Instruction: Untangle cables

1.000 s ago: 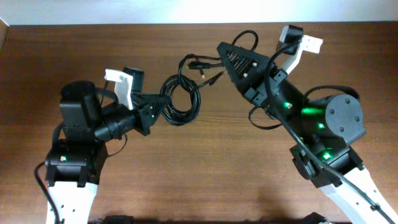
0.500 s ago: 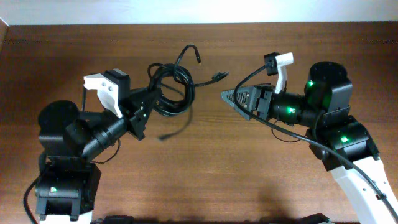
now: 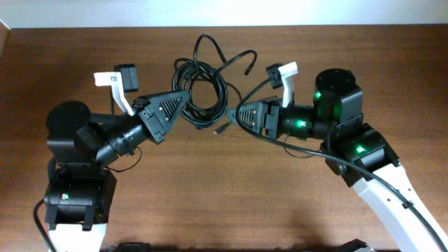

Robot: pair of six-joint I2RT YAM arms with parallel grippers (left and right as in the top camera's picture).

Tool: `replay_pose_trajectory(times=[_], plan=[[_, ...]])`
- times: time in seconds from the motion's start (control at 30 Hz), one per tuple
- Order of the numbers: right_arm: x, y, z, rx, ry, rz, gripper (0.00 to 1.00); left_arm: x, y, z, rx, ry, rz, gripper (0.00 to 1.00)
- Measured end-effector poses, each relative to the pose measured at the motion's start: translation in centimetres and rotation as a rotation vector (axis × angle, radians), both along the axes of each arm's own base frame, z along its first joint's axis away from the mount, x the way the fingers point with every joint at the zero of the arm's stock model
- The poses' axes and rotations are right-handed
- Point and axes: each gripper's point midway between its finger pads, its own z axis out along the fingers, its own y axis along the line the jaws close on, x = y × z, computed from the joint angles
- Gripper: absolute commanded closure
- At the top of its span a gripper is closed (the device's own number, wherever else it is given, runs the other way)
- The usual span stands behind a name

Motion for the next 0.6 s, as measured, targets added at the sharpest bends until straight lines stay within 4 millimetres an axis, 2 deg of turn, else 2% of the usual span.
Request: replay_pose_trajectory(times=[0.03,0.1,0.17,0.23,0.3,0.4,0.5,0.6], plan=[[0.3,0.1,0.8,0.028,-0.012,-0.009,0.48,-0.3,-0.3,0.1,0.004,-0.013,-0.028,0.99],[0.5,0.3,2.1,0.073,-0.029,-0.013,0.48,-0.7,-0.5,0.3,0.010,-0.030,-0.054,0.99],[0.2,0.7,2.2,0.079,-0.023,-0.002,0.48,-0.8,-0.6,0.3,0.015,-0.037,-0.063,0.98],[-0.5,1.7,3.3,0.109,-0.062,0.026,0.49,-0.8,-0.7,0.4,0.016,-0.044,-0.066,1.00],[-0.8,2.4,4.7,0.152,-0.097,0.042,0.50,-0.2,-1.1,-0.6,0.008,-0.003,-0.103,1.00],[-1.0,2.6,4.7,0.160,-0.074,0.046,0.50,1.0,-1.6,-2.0,-0.004,0.044,-0.152,1.00],[-1.3,2.7,4.6,0.163,-0.056,0.059,0.49,1.4,-1.6,-0.3,0.006,-0.063,-0.152,1.00],[-1.5,2.7,4.2,0.157,-0.031,0.067,0.50,1.7,-1.4,-0.2,0.010,-0.075,-0.130,1.00]])
